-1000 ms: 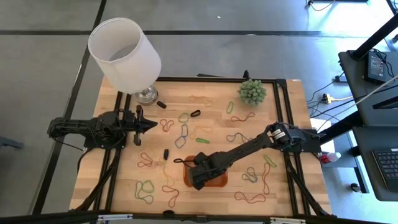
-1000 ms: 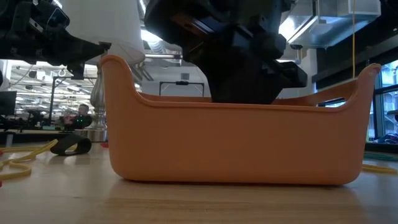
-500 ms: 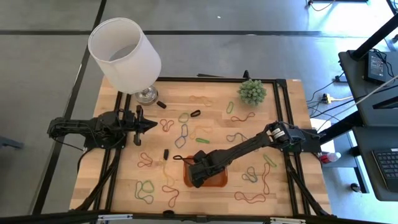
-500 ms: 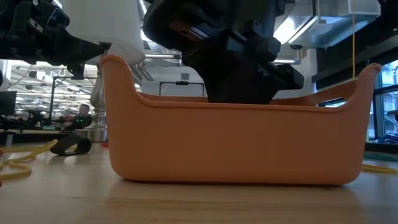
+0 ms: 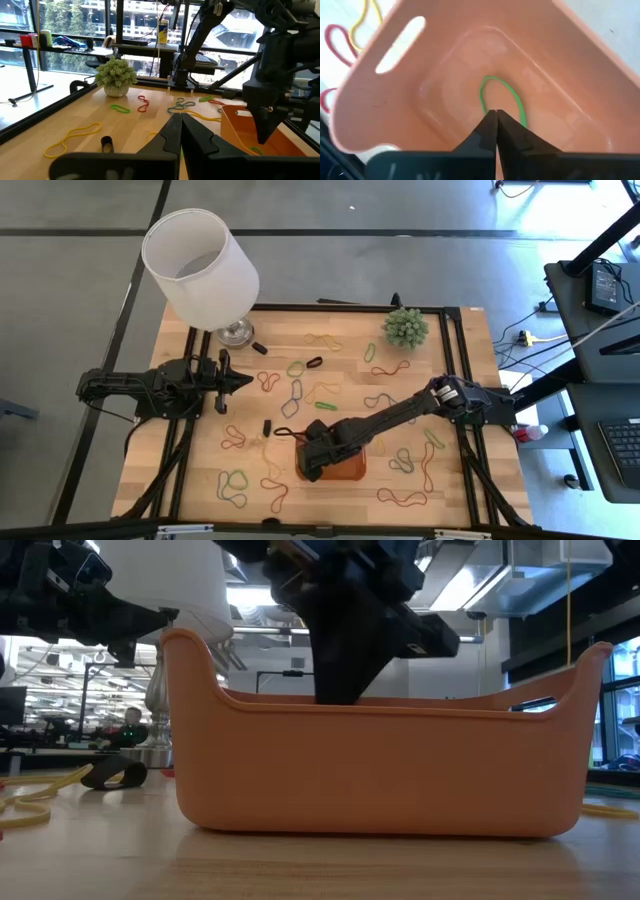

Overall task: Pick and place rubber bands into bin
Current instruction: Put the black rubber band into the orange bin

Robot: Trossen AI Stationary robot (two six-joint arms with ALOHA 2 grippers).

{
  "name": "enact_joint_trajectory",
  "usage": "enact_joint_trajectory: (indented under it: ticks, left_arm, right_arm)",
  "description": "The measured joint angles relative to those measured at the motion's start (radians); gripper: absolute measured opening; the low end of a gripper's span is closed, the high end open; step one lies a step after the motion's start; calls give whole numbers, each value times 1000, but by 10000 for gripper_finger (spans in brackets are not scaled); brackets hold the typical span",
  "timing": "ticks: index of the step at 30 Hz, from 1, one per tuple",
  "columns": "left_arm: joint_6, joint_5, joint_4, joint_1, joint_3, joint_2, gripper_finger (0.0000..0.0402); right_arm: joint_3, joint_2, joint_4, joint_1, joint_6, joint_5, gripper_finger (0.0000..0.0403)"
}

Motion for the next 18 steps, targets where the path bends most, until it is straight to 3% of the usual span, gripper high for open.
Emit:
enact_joint_trajectory:
  ticks: [3, 11, 18]
  left_arm:
    - [0, 0, 0, 0, 0, 0, 4]
    - [0, 0, 0, 0, 0, 0, 4]
    - [0, 0, 0, 0, 0, 0, 4]
  right_arm:
    - [-21, 0, -3, -7, 1, -37, 15]
    - [-24, 0, -2, -7, 2, -43, 91]
    - [-24, 0, -2, -7, -3, -43, 103]
